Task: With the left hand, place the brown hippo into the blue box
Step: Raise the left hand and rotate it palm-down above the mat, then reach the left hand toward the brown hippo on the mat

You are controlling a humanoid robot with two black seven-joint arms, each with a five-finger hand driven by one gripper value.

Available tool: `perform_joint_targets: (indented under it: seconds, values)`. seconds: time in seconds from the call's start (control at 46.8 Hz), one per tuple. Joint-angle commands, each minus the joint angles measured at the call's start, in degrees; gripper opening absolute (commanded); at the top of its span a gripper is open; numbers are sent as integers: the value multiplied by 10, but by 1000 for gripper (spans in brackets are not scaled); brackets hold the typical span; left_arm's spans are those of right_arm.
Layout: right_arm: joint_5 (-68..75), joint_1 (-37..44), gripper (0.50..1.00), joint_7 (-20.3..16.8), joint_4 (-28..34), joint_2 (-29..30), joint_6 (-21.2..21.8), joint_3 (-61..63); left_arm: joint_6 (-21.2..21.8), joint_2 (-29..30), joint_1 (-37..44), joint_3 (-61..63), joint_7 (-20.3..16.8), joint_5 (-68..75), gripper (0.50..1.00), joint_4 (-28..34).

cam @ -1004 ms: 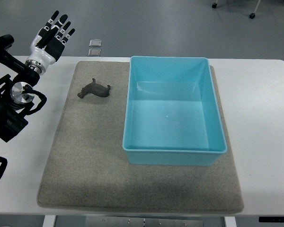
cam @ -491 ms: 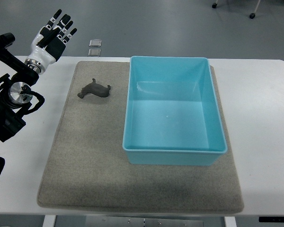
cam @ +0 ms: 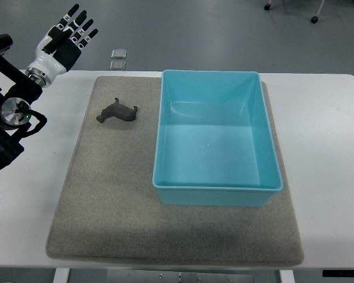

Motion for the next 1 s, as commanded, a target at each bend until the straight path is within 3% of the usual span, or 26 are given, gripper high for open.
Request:
perform_joint_targets:
  seconds: [0.0,0.342,0.534,0.812,0.983]
  values:
    - [0,0,936,0,0,0,0,0,-1,6,-1,0,0,18,996,1]
    - [0,0,936,0,0,0,0,0,-5,25,-13,0,-7,234,994,-5]
    - [0,0,936,0,0,0,0,0,-4,43,-20,0,-15,371,979,-50]
    - [0,0,936,0,0,0,0,0,2,50,-22,0,-72,544,977,-62]
    - [0,0,936,0,0,0,0,0,4,49,-20,1,-77,624,951,-66]
